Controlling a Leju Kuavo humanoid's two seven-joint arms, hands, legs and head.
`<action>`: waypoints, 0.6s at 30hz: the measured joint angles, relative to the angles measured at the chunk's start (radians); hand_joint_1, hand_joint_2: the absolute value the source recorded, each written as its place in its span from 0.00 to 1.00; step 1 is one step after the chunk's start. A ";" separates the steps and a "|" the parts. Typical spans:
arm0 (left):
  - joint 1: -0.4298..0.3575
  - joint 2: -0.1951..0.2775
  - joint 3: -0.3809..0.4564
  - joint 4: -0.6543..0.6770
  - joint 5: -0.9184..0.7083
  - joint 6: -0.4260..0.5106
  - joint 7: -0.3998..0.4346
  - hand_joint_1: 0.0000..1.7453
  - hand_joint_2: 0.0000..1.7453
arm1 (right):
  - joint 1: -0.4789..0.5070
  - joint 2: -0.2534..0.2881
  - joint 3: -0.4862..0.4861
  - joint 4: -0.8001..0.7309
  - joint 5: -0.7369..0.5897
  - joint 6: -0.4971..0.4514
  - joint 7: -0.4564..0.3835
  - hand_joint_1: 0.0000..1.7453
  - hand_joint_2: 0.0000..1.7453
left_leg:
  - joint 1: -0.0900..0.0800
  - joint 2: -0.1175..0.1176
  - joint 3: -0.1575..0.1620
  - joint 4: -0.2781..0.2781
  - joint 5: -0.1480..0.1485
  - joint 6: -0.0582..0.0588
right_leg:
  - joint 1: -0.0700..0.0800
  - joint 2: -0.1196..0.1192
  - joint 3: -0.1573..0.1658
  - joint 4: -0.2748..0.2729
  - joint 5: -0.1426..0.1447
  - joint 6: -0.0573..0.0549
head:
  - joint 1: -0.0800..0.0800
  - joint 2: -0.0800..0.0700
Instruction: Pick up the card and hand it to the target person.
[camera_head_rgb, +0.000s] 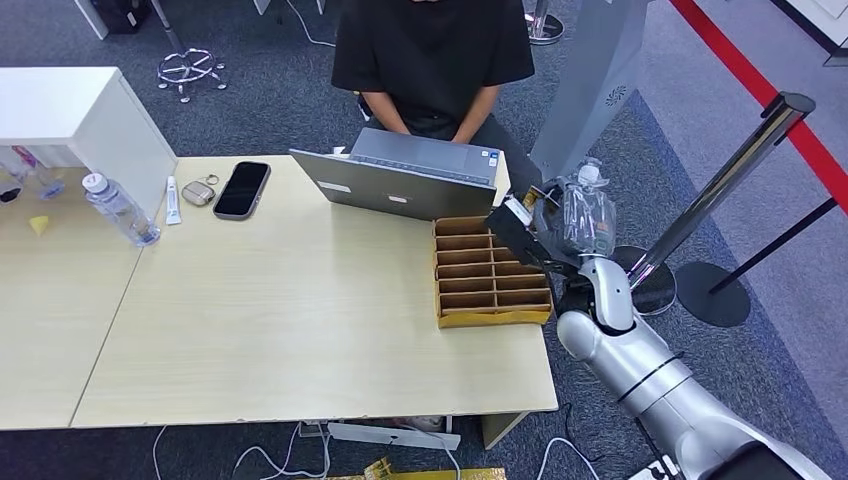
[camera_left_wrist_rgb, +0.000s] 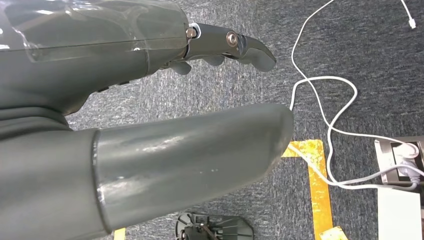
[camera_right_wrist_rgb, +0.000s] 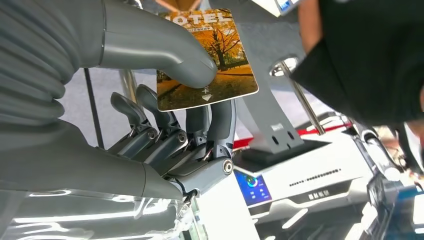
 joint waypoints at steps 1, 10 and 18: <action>0.000 0.000 0.000 0.000 0.000 0.000 -0.001 0.00 0.00 | 0.001 -0.003 -0.004 -0.010 0.000 0.000 0.000 0.90 1.00 | 0.000 0.000 0.000 0.000 0.000 0.000 | 0.000 0.000 0.000 0.000 0.000 0.000 | 0.000 0.000; 0.000 0.000 0.000 0.000 0.000 0.000 -0.003 0.00 0.00 | 0.013 -0.014 -0.030 -0.066 0.002 -0.001 0.000 0.87 1.00 | 0.000 0.000 0.000 0.000 0.000 0.000 | 0.000 0.000 0.000 0.000 0.000 0.000 | 0.000 0.000; 0.000 0.000 0.000 0.000 0.000 0.000 -0.002 0.00 0.00 | 0.018 -0.022 -0.047 -0.098 0.027 -0.024 0.018 0.79 1.00 | 0.000 0.000 0.000 0.000 0.000 0.000 | 0.000 0.000 0.000 0.000 0.000 0.000 | 0.000 0.000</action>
